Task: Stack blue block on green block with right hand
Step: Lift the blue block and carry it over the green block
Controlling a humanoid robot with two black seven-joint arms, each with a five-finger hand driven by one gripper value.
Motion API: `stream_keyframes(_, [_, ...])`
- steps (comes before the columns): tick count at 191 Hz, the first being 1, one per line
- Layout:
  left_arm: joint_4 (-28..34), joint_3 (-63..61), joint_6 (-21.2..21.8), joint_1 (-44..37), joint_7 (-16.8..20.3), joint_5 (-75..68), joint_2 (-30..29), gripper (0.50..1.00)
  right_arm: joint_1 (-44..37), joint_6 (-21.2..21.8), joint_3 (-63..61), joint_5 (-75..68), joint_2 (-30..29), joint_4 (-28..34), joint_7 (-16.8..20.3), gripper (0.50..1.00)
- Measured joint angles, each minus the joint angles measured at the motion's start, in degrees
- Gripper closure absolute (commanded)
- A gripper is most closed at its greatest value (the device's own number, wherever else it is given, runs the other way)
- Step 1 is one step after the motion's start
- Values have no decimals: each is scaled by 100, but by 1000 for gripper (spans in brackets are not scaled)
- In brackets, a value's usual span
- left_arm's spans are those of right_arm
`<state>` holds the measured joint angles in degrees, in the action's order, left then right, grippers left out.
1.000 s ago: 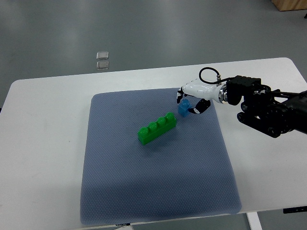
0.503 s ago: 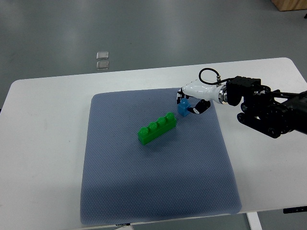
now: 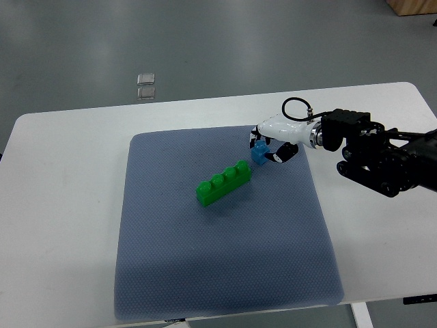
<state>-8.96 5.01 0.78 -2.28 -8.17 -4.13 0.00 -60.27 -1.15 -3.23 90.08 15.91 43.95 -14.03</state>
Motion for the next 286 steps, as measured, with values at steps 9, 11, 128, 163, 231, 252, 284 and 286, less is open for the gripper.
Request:
stream_keyframes(9, [0, 0, 0, 0, 0, 0, 0, 500, -29, -5, -6, -6, 18, 22, -27, 932])
stream_keyframes(11, [0, 0, 0, 0, 0, 0, 0, 500, -39, -6, -7, -8, 25, 27, -36, 932])
stream_keyframes(128, [0, 0, 3, 0, 0, 0, 0, 500, -311, -102, -107, -141, 940, 1488, -342, 932])
stream_keyframes(163, [0, 0, 3, 0, 0, 0, 0, 500, -352, -104, -107, -120, 948, 1798, -311, 932])
stream_keyframes(231, [0, 0, 2, 0, 0, 0, 0, 500, -221, -106, -10, 84, 723, 1936, -132, 932])
stream_keyframes(252, [0, 0, 2, 0, 0, 0, 0, 500, -202, -105, -4, 180, 698, 1884, -85, 932])
stream_keyframes(284, [0, 0, 2, 0, 0, 0, 0, 500, -170, -104, 0, 208, 666, 1828, 8, 932])
stream_keyframes(286, [0, 0, 2, 0, 0, 0, 0, 500, -168, -104, 1, 208, 659, 1823, 11, 932])
